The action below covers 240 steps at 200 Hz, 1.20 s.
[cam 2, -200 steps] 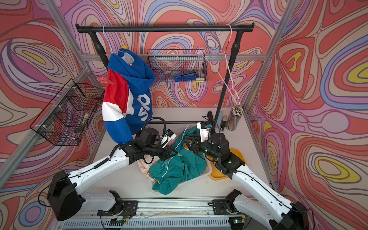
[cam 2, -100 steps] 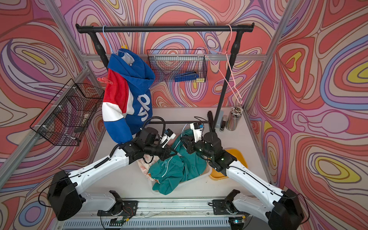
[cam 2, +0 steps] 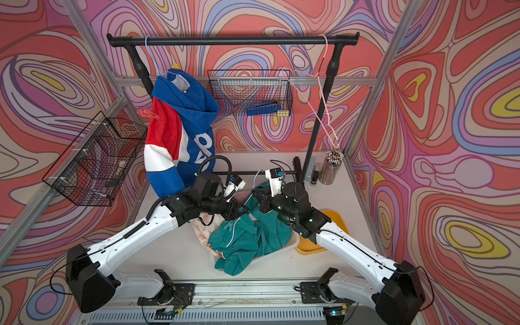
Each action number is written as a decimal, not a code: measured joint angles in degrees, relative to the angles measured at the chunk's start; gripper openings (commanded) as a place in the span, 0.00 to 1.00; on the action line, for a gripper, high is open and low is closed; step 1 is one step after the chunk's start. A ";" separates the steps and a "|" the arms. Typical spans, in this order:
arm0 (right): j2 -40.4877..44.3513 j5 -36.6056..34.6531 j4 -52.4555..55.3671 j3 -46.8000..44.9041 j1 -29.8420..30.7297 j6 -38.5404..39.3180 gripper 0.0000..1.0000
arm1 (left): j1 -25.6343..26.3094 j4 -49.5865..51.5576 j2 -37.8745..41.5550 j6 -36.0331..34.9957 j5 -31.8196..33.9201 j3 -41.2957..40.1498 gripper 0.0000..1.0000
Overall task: Remove the clothespins securing jackets to the hanger
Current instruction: Remove the clothespin from the hanger.
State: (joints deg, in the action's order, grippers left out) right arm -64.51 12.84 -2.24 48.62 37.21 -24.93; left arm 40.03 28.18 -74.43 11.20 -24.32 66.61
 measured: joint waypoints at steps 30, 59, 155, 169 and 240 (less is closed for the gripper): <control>-2.25 -1.51 1.31 2.08 0.00 -0.22 0.00 | 0.00 4.92 7.02 -0.50 4.00 0.85 0.79; -4.04 -1.79 1.86 2.19 0.02 -0.46 0.00 | 0.00 7.96 16.39 -0.61 6.21 -3.15 0.81; -6.38 -1.38 1.16 2.19 0.55 -1.20 0.00 | 0.00 17.44 25.16 1.01 6.29 -10.12 0.72; -7.13 -1.27 0.72 2.19 0.61 -1.33 0.00 | 0.00 17.66 25.18 1.33 6.23 -10.14 0.73; -8.81 -1.03 0.46 2.19 0.72 -1.75 0.00 | 2.10 17.81 21.79 1.99 8.61 -10.14 0.77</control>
State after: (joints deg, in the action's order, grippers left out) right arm -73.32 11.81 -1.78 50.81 37.93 -26.68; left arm 42.13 46.00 -52.64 13.19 -15.70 56.47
